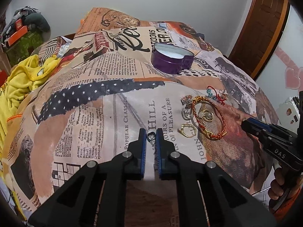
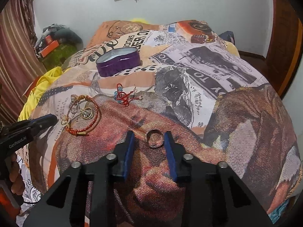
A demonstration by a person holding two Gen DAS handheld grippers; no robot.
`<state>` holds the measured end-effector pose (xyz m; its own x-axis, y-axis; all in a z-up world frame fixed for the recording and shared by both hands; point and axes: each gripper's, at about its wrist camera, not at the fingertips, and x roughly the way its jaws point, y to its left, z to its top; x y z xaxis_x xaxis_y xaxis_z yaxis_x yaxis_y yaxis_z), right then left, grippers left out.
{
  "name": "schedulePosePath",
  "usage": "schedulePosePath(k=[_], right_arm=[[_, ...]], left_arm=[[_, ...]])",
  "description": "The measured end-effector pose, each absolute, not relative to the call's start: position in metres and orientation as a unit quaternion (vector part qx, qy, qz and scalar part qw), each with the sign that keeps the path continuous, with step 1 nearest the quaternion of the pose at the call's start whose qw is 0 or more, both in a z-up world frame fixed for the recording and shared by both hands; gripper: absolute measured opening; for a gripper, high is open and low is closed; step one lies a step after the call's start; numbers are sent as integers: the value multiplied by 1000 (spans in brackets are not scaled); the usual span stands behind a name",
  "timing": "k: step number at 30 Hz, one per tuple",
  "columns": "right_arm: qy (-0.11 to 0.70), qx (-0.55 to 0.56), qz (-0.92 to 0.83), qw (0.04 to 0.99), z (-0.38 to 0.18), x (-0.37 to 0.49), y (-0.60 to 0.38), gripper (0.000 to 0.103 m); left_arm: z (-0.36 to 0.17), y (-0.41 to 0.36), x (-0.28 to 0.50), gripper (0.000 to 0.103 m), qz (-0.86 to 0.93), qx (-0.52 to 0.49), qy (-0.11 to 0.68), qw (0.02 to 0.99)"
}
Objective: Organize jewelry
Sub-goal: 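Grasp a silver ring with the right gripper while the left gripper grasps a small ring, then carry both held rings over the purple heart-shaped tin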
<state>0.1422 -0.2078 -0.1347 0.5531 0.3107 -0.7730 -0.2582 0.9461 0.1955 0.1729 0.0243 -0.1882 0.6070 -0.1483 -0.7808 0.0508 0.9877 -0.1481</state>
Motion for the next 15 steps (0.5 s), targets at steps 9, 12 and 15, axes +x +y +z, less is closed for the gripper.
schedulePosePath(k=[9, 12, 15], right_arm=[[434, 19, 156, 887, -128, 142, -207, 19], [426, 9, 155, 891, -121, 142, -205, 19], [415, -5, 156, 896, -112, 142, -201, 19]], left_arm=[[-177, 26, 168, 8, -53, -50, 421, 904], [-169, 29, 168, 8, -52, -49, 412, 908], [-159, 33, 170, 8, -52, -48, 401, 913]])
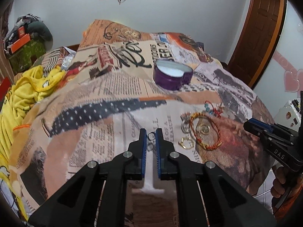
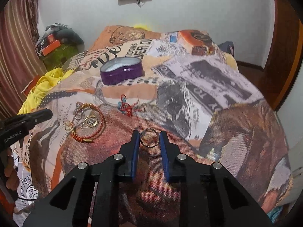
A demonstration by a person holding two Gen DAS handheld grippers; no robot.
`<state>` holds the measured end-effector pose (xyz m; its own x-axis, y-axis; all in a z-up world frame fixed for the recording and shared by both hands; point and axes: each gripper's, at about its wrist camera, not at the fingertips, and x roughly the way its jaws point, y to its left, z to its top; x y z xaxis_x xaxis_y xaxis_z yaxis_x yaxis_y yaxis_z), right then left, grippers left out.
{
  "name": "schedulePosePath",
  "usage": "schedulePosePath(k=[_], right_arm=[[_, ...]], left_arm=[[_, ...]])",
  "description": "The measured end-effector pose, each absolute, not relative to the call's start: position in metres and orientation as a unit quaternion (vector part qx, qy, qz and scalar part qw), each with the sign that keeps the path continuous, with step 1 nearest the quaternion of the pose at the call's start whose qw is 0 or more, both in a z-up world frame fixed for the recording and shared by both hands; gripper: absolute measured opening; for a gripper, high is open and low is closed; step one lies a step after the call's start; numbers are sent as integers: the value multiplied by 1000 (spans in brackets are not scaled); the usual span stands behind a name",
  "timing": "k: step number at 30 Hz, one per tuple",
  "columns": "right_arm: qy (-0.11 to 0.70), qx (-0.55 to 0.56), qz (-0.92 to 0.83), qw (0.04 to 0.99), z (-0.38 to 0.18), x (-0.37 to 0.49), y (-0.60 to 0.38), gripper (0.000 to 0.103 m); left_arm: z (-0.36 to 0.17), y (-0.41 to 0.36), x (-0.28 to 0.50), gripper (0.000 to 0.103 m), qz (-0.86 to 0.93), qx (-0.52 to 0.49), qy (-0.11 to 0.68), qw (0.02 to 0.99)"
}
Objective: Organize jewelry
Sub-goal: 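Carry both held rings over the purple heart-shaped tin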
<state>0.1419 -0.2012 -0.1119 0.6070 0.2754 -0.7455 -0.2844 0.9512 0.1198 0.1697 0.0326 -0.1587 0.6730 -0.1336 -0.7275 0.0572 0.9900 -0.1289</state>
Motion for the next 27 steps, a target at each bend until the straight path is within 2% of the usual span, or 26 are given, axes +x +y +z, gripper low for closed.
schedulePosePath(k=[18, 27], right_arm=[[338, -16, 166, 926, -48, 181, -179, 19], [317, -20, 177, 932, -35, 217, -164, 19]], left_arm=[[-93, 30, 207, 8, -101, -45, 322, 940], [-86, 26, 244, 8, -130, -48, 311, 940]])
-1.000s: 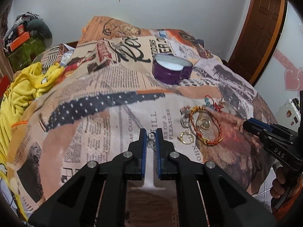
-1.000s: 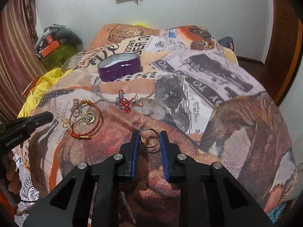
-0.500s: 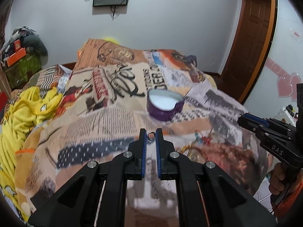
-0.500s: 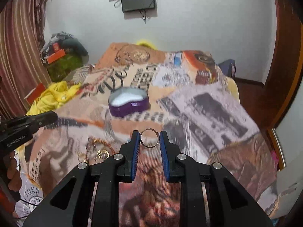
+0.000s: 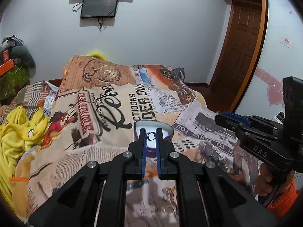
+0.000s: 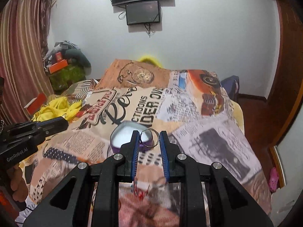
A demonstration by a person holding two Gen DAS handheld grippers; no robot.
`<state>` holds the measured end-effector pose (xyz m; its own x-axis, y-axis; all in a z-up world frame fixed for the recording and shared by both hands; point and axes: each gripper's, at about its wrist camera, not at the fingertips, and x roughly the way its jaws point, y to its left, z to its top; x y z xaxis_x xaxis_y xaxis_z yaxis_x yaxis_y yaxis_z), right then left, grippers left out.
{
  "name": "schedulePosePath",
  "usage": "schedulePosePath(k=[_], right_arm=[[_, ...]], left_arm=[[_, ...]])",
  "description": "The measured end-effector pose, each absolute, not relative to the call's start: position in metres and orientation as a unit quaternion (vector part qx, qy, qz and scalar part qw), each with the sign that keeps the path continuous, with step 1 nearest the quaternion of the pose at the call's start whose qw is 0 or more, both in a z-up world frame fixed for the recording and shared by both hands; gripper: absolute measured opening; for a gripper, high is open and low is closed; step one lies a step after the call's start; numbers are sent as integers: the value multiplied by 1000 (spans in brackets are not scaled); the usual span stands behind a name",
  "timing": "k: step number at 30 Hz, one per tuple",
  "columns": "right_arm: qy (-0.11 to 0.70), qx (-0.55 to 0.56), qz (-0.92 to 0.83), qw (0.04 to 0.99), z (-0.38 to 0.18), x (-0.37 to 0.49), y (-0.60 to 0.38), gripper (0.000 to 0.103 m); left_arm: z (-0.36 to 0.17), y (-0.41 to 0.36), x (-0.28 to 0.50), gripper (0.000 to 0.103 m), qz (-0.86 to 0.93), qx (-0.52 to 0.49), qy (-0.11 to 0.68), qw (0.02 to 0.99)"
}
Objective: Organize jewelry
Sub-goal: 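Carry both held rings over the purple heart-shaped tin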
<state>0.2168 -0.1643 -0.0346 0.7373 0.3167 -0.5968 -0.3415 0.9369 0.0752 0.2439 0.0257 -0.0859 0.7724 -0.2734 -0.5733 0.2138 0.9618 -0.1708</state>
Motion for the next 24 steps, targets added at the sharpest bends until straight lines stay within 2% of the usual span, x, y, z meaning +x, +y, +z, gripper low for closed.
schedulePosePath(k=[7, 24], right_arm=[[327, -21, 188, 926, -43, 243, -154, 19], [419, -19, 237, 876, -90, 298, -128, 19]], left_arm=[[-101, 22, 279, 8, -150, -65, 334, 928], [-153, 11, 340, 8, -187, -71, 424, 883]])
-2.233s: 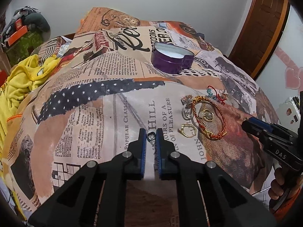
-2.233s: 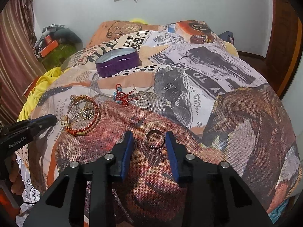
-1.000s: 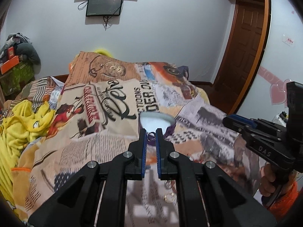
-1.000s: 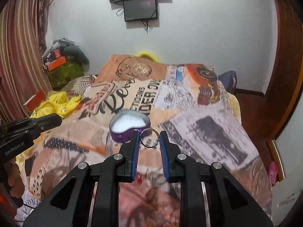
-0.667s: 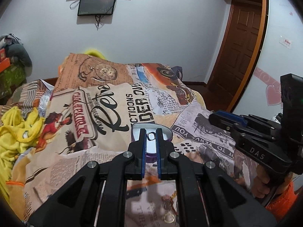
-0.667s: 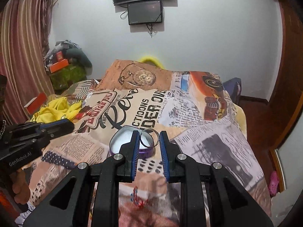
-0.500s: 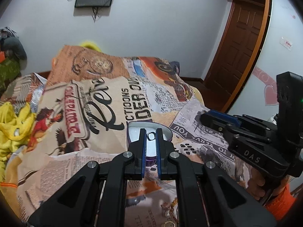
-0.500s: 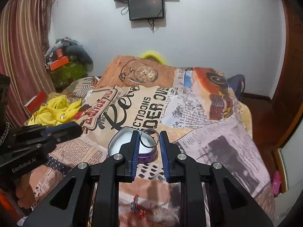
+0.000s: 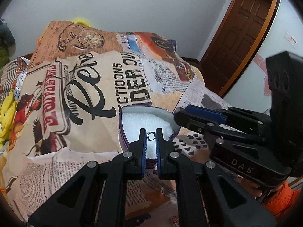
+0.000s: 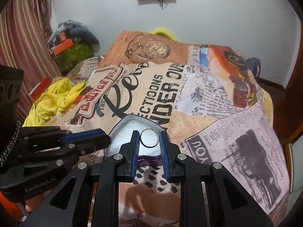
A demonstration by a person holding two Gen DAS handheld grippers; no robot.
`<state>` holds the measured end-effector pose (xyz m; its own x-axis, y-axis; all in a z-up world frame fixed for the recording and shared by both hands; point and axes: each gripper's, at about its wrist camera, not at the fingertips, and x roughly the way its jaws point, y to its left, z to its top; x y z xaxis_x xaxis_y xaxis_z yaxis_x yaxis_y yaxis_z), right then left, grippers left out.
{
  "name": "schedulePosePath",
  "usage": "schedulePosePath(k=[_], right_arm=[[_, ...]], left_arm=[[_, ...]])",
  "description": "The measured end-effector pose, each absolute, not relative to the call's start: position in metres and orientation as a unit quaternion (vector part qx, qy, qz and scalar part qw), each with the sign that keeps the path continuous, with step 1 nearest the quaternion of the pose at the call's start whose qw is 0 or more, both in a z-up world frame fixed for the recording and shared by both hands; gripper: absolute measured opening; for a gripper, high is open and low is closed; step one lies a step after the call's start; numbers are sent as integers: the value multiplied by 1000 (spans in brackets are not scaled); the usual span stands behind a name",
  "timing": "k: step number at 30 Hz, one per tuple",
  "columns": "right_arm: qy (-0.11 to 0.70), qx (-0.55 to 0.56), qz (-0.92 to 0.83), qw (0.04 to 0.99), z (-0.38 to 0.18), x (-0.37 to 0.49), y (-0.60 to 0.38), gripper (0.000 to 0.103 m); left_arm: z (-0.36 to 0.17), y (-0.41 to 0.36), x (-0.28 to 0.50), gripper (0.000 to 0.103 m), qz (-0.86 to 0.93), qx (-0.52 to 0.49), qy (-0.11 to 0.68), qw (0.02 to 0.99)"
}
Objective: Organize jewelry
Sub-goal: 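Carry both held rings over the purple heart-shaped tin, then open both grippers to drop the rings into the tin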
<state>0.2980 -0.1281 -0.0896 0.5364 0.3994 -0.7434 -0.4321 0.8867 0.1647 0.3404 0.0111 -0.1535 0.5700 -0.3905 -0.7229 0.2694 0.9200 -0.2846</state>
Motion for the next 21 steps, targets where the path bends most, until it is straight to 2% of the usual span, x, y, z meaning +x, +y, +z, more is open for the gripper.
schedulePosePath(k=[9, 18, 20, 21], right_arm=[[458, -13, 248, 854, -111, 315, -123, 19], [464, -17, 253, 849, -114, 318, -119, 20], [462, -20, 251, 850, -113, 318, -119, 25], [462, -19, 252, 850, -113, 318, -119, 35]], left_arm=[[-158, 13, 346, 8, -185, -66, 429, 882], [-158, 18, 345, 8, -177, -67, 426, 885], [-157, 20, 344, 8, -172, -69, 425, 886], [-157, 22, 344, 8, -169, -71, 424, 887]])
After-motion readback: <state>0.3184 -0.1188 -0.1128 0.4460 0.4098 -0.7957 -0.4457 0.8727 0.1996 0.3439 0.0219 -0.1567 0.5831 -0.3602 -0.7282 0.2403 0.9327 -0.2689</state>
